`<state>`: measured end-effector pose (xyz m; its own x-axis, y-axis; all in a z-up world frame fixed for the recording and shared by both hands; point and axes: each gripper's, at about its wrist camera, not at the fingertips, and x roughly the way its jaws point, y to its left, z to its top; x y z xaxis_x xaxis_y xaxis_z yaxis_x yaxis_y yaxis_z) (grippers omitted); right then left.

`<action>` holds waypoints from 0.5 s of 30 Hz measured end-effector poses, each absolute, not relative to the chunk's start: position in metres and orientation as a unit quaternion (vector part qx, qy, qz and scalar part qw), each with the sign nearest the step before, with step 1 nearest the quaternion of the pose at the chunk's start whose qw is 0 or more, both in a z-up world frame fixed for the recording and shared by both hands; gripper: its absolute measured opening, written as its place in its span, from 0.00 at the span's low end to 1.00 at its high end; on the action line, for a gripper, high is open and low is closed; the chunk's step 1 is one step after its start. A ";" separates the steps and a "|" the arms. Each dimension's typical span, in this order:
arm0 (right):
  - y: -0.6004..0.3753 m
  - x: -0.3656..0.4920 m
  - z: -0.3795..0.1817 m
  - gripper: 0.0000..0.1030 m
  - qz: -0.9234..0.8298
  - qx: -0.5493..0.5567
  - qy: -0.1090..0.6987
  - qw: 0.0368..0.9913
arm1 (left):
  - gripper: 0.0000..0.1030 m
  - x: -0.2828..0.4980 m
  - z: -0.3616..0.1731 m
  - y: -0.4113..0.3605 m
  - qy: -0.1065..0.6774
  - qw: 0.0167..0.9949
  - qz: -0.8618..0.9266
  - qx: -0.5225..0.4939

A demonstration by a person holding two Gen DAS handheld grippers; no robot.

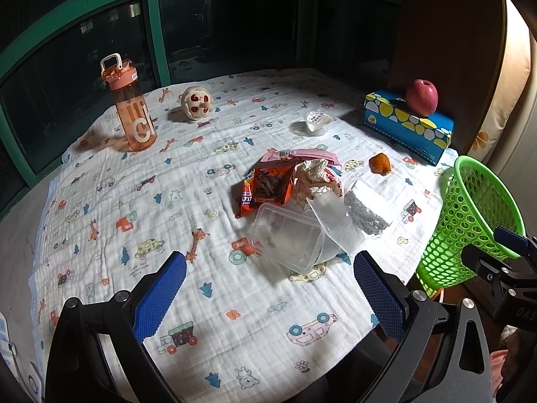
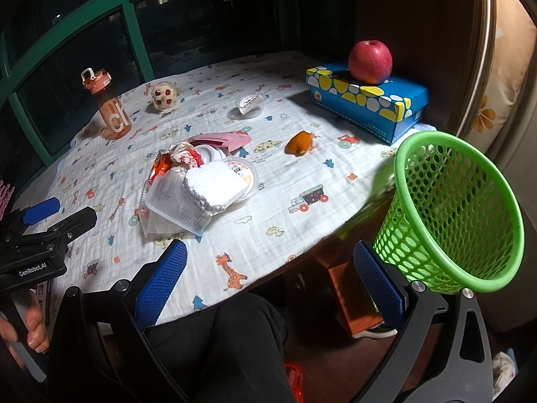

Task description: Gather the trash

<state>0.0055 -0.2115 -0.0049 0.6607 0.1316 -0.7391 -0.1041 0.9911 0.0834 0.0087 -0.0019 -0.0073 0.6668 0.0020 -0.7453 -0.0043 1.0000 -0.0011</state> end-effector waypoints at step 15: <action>-0.212 0.012 -0.003 0.95 0.066 0.018 0.408 0.910 | 0.94 0.018 -0.003 -0.001 0.412 0.911 0.002 -0.001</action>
